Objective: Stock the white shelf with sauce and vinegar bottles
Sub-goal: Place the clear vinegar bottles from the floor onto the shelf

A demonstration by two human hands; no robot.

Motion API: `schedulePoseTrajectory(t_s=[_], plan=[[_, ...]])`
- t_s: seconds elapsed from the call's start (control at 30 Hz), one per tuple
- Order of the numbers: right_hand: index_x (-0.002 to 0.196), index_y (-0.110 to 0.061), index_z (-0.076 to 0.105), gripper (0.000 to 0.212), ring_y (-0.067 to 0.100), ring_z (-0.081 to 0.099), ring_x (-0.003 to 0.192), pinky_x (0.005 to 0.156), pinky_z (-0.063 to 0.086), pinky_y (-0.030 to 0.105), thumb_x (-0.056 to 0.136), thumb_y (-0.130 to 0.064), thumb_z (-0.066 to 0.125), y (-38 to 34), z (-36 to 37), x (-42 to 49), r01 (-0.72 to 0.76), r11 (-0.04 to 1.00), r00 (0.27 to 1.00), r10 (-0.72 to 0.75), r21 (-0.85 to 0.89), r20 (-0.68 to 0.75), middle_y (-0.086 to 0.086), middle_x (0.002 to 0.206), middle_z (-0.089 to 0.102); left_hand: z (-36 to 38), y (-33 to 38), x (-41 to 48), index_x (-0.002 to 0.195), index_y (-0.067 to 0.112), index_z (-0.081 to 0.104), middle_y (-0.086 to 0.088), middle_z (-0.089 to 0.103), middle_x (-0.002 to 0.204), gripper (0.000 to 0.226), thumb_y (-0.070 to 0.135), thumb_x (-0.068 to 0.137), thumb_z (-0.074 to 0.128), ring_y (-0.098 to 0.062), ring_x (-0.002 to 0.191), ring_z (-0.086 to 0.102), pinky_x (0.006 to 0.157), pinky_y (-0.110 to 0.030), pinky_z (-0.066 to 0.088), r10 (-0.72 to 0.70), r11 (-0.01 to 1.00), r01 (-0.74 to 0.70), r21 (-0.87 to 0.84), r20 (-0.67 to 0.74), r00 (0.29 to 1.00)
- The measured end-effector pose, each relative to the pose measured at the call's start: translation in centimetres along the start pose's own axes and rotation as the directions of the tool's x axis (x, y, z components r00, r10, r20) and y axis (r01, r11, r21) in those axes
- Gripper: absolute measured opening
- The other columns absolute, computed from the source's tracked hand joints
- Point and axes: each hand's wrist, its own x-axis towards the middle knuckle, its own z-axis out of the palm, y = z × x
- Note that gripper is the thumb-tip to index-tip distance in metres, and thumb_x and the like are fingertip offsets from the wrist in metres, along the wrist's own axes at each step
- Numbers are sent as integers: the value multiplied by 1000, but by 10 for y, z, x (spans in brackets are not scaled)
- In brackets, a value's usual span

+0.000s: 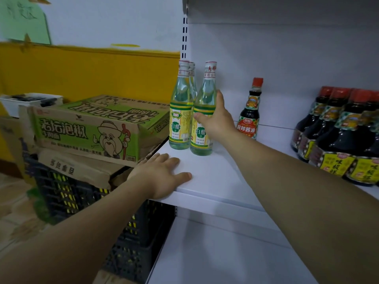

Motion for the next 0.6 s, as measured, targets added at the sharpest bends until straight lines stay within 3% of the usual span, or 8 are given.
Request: schedulePoseTrajectory(t_s=[0.47,0.6], plan=[[151,-37,2,92,28,57,116,95,50,46,87,-43,67,7,10,10,1,1000,999,-1,-1,-47,5,136,53,-3,4,-5,148,34,21,4,16,158,72,72,87,29,-16,145,12,117,-40,12,2,1000,-3,-23,-17,1000],[152,-34,-14,101,30,55,121,90,47,36,88,-47,64,2,2,4,-62,995,998,63,-81,11,6,144,48,-9,1,-4,149,34,21,4,13,159,74,70,86,37,-16,147,9,117,-40,11,-4,991,7,-137,26,1000]])
